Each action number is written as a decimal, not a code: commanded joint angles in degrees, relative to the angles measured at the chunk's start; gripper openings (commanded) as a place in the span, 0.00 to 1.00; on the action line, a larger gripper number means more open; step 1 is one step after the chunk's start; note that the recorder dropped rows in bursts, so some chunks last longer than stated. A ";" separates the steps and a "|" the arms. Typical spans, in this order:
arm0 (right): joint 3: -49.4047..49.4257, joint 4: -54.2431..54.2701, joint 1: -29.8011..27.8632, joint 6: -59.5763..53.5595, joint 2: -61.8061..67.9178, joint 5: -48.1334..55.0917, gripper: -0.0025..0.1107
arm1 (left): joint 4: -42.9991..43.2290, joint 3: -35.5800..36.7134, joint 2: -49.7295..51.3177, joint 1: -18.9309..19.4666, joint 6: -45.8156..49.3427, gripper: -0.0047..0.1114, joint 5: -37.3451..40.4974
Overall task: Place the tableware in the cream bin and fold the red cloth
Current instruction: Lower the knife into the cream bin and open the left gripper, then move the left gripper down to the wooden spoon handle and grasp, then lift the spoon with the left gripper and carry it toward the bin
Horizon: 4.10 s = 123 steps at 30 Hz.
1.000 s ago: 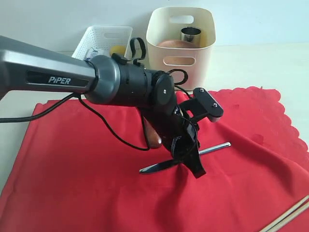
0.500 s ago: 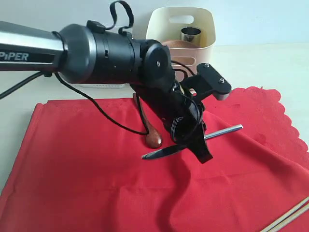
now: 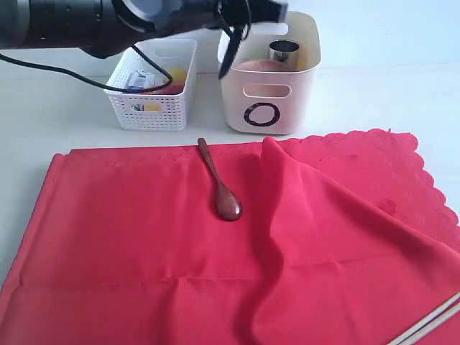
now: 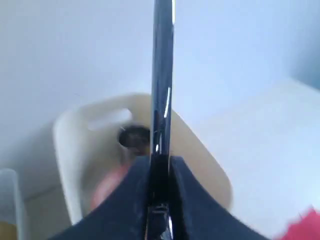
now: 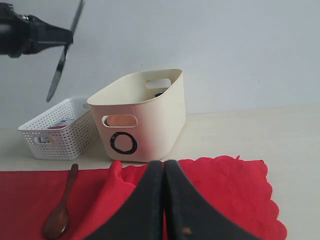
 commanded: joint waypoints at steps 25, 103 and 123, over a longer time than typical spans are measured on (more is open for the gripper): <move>0.26 -0.37 0.08 -0.10 -0.25 -0.59 0.02 | 27.86 -6.72 13.10 6.94 -54.65 0.94 -17.49; 0.26 -0.37 0.08 -0.10 -0.25 -0.59 0.02 | 25.34 -6.72 13.21 6.83 -23.49 0.04 54.15; 0.26 -0.37 0.08 -0.10 -0.25 -0.59 0.02 | 22.92 -6.72 16.53 4.06 -34.12 0.52 47.31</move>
